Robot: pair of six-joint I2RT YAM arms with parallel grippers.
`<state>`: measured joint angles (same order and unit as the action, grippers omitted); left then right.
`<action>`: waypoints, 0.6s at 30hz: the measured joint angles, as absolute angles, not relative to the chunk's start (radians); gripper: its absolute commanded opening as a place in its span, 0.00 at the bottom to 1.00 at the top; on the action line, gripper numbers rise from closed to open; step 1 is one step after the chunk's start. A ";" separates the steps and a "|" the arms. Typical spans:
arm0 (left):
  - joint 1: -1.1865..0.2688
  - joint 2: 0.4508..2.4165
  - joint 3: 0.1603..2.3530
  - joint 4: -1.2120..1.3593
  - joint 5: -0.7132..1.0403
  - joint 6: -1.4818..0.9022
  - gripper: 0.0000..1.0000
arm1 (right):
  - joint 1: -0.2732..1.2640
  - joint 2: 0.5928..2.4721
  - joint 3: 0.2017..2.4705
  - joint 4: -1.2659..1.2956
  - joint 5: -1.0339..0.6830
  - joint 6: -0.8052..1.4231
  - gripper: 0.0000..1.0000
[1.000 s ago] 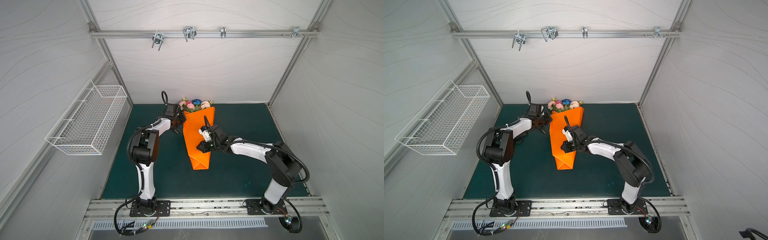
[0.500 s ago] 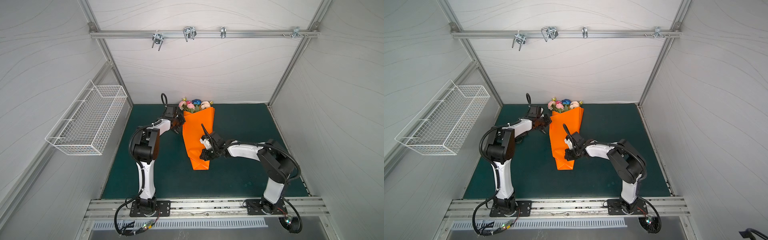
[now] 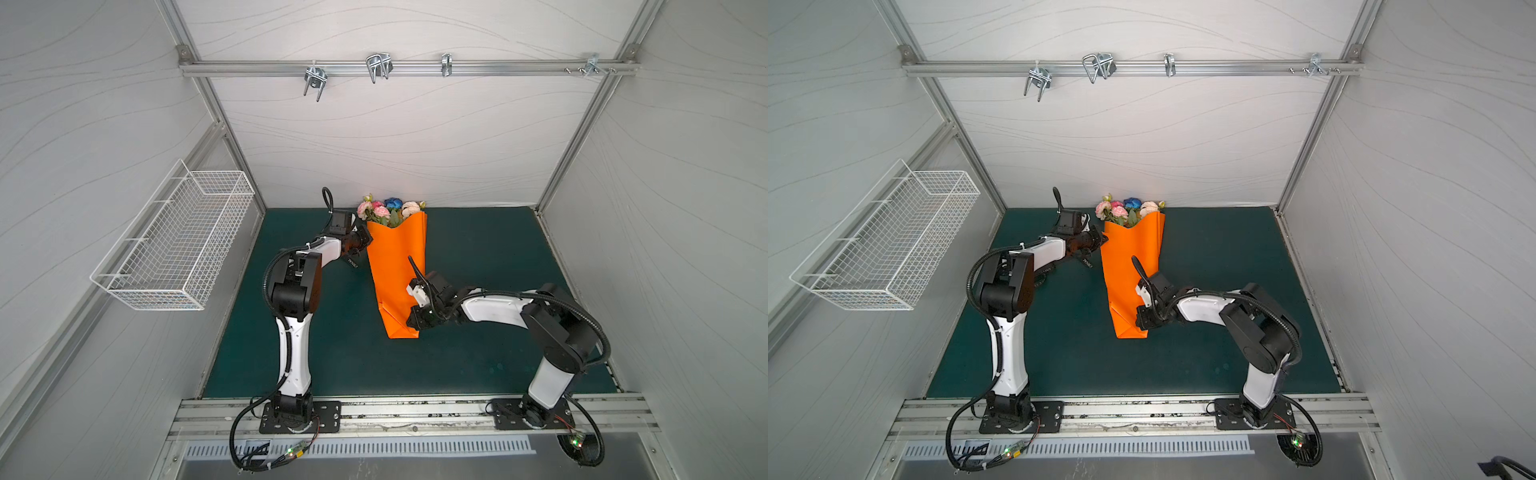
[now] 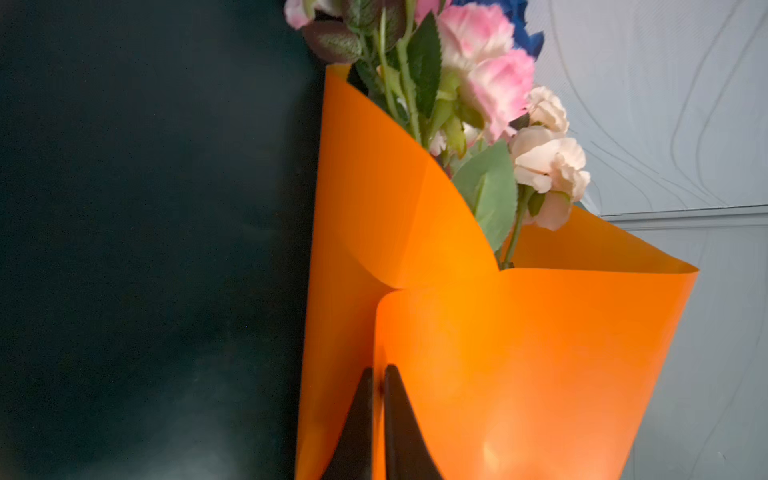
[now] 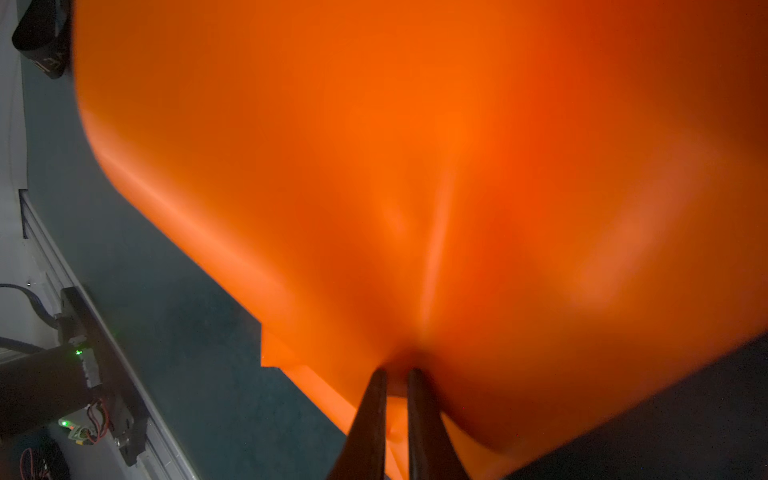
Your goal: Tie the bouquet of fake flowers
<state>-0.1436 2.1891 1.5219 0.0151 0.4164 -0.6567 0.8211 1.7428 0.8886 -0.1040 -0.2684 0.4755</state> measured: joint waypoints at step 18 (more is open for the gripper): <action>-0.142 1.827 1.228 -0.033 0.282 -0.639 0.78 | 0.835 1.712 0.831 -0.015 -0.167 0.590 0.15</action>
<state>-0.1425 1.8271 1.2282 -0.0330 0.2817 -0.6388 0.8349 1.7123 0.8307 -0.0151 -0.1673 0.5900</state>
